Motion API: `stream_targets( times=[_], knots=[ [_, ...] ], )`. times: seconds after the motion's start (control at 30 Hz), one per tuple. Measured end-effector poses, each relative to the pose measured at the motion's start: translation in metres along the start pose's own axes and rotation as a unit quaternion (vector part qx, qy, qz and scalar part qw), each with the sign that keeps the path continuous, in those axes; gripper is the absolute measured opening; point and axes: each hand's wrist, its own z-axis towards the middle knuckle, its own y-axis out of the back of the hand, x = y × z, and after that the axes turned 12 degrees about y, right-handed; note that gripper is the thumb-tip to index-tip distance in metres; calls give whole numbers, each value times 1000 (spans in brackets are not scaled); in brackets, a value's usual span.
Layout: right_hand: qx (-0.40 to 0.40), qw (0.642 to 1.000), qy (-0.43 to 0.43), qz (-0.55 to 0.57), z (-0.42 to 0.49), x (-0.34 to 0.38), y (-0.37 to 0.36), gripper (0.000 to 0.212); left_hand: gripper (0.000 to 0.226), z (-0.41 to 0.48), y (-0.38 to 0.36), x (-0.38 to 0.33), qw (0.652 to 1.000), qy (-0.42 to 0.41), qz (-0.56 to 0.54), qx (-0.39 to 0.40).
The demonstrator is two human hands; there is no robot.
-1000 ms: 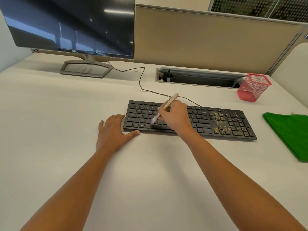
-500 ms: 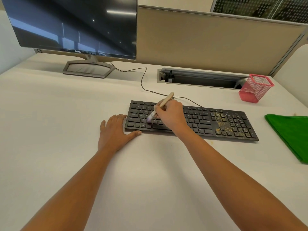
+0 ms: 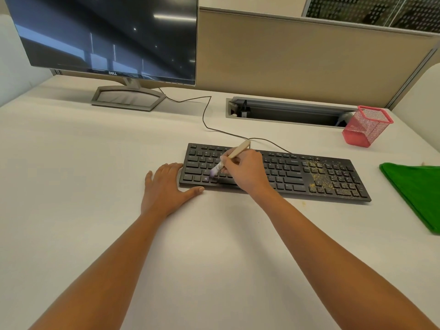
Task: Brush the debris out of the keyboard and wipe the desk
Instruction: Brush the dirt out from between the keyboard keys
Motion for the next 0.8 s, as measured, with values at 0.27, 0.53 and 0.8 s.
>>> stream_targets(
  times=[0.27,0.53,0.8],
  knots=[
    [69,997,-31,2,-2,2,1,11,104,1,0,1,1000,0,-3,4],
    [51,996,11,-70,-2,4,9,15,93,1,0,1,1000,-3,-2,11],
    [59,997,55,18,-8,11,-30,15,87,0,0,0,1000,0,-19,5]
  ],
)
